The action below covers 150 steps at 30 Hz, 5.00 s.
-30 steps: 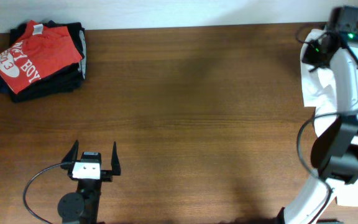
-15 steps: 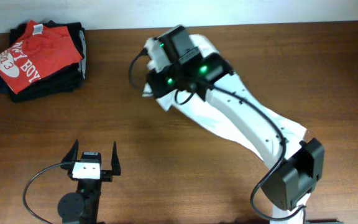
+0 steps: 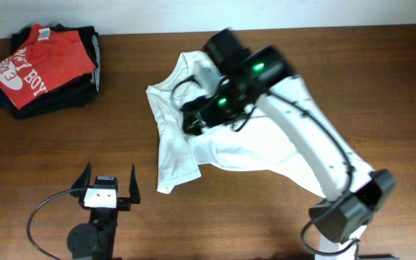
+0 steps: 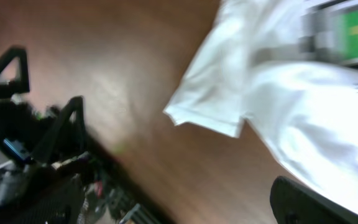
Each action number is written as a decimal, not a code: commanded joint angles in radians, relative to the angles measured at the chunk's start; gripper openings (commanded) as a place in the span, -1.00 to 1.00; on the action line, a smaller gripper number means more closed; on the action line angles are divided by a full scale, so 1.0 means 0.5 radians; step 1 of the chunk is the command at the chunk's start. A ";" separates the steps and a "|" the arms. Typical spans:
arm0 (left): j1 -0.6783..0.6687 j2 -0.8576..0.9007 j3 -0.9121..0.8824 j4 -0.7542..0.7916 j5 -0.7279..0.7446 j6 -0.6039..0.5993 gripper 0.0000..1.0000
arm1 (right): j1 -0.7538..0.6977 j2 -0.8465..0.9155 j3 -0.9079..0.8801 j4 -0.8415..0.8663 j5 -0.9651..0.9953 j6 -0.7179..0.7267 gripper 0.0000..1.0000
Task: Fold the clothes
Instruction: 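Drag the white T-shirt leftward to the table center with the right gripper, then reach the left gripper to the shirt's left side and grasp it, then pull the shirt apart, left gripper leftward, right gripper rightward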
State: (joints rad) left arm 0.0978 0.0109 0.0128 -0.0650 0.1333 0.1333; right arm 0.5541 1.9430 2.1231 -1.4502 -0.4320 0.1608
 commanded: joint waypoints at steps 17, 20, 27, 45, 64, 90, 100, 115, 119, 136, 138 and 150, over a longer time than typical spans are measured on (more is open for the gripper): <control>0.011 -0.010 -0.008 -0.008 0.006 -0.011 0.98 | -0.261 -1.573 -0.782 -0.453 1.160 0.386 0.97; 0.011 -0.010 -0.008 -0.008 0.006 -0.011 0.98 | -0.265 -1.563 -0.979 -0.271 1.166 0.385 0.97; 0.011 -0.010 -0.005 0.050 0.696 -0.019 0.98 | -0.970 -1.025 -0.999 -0.060 0.807 0.060 0.97; -0.035 1.769 2.057 -1.275 1.547 -0.106 0.98 | -1.386 -0.545 -1.000 -0.135 0.504 -0.068 0.98; -1.164 3.630 2.794 -1.954 -0.112 -1.632 0.90 | -1.384 -0.545 -1.000 -0.127 0.503 -0.067 0.98; -1.185 4.046 2.758 -1.824 -0.334 -1.762 0.38 | -1.384 -0.545 -1.000 -0.127 0.502 -0.067 0.97; -1.225 4.080 2.853 -1.995 -0.433 -1.761 -0.39 | -1.384 -0.544 -1.000 -0.127 0.501 -0.066 0.98; -1.216 3.984 3.070 -2.351 -0.524 -1.761 -1.00 | -1.384 -0.557 -1.000 -0.190 0.449 -0.066 0.98; -1.024 3.483 3.196 -2.554 -0.562 -1.692 -1.00 | -1.384 -0.766 -1.000 -0.214 0.398 -0.066 0.98; 0.105 2.463 3.189 -2.979 -0.993 -1.583 -0.99 | -0.766 -0.945 -1.817 0.125 0.240 0.220 0.97; 0.105 2.513 3.189 -2.994 -0.992 -1.583 -0.99 | -0.671 -0.945 -1.913 0.166 0.209 0.220 0.97; 0.104 2.570 3.188 -3.052 -0.978 -1.583 -0.99 | -0.072 -0.840 -2.496 1.157 0.198 0.624 0.31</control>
State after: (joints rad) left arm 0.1448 1.2961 1.6024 -1.5898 -0.3344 -0.6735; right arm 0.5117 1.4963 0.9066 -0.9283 -0.3344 0.4389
